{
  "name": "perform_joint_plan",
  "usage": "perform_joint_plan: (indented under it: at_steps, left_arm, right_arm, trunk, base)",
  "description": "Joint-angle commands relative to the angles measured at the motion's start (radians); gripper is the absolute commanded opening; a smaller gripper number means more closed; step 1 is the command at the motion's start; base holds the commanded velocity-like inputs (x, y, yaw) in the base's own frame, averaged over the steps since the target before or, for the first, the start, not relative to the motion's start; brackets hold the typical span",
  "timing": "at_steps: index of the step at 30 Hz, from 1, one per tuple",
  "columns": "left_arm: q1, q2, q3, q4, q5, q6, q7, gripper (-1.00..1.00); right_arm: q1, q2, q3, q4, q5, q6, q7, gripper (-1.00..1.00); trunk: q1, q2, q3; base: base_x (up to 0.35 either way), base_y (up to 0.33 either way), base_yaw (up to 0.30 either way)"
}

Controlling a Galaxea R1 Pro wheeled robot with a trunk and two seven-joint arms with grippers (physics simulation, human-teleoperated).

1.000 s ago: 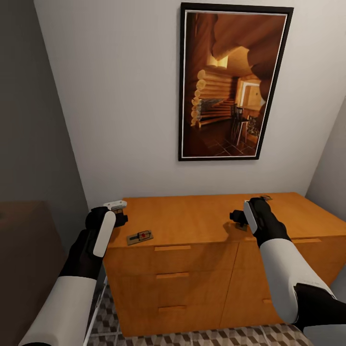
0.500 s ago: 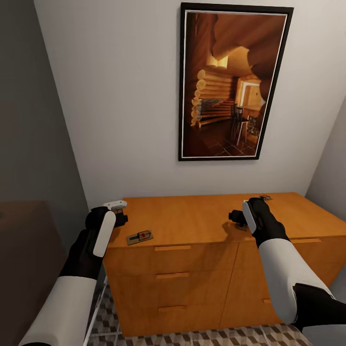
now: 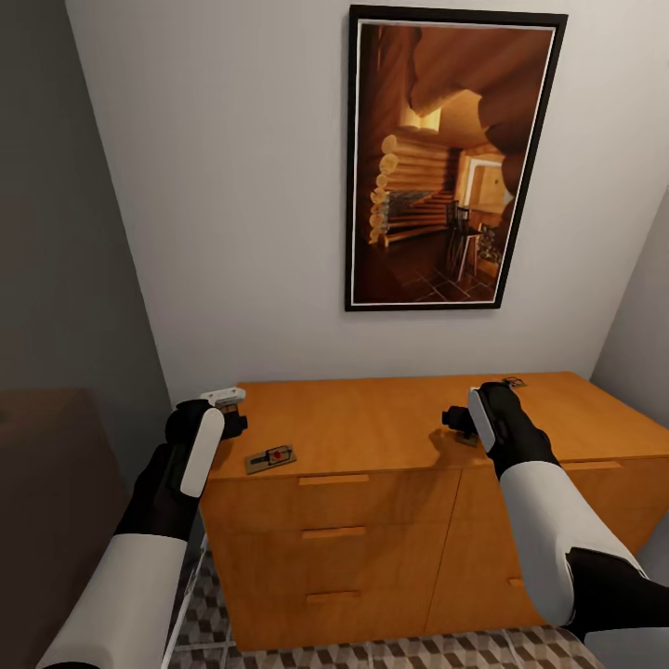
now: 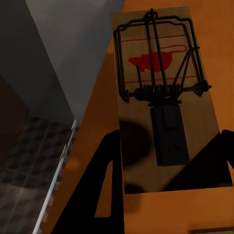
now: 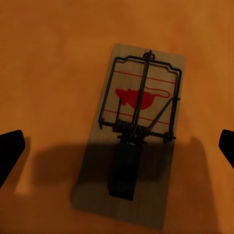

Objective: Take the four mousetraps from the cabinet in the bathroom and place them on the bathroom floor. Make sure all four end up on the same floor surface, and ensure that at least two of them are either under or directly next to the same bathroom sink.

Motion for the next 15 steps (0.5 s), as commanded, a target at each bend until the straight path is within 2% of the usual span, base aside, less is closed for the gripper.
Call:
perform_joint_plan:
  at_steps: [1,7,15]
  left_arm:
    - [-0.001,-0.001,0.001,-0.001,0.009,0.003,0.008,-1.0]
    - [-0.001,-0.001,0.001,-0.001,0.01,0.003,0.008,-1.0]
    - [-0.001,-0.001,0.001,-0.001,0.011,0.003,0.008,-1.0]
  right_arm:
    - [-0.001,0.0,-0.001,-0.001,-0.001,0.004,-0.002,1.0]
    - [-0.001,-0.002,-0.002,0.009,-0.001,0.004,-0.002,1.0]
    - [-0.001,-0.003,-0.002,0.076,-0.002,-0.032,-0.002,1.0]
  trunk:
    - [0.0,-0.001,-0.001]
    - [0.0,-0.001,-0.001]
    - [0.0,-0.001,-0.001]
  base:
    - [0.0,0.0,0.0]
    - [0.0,0.0,0.0]
    - [0.0,0.0,0.0]
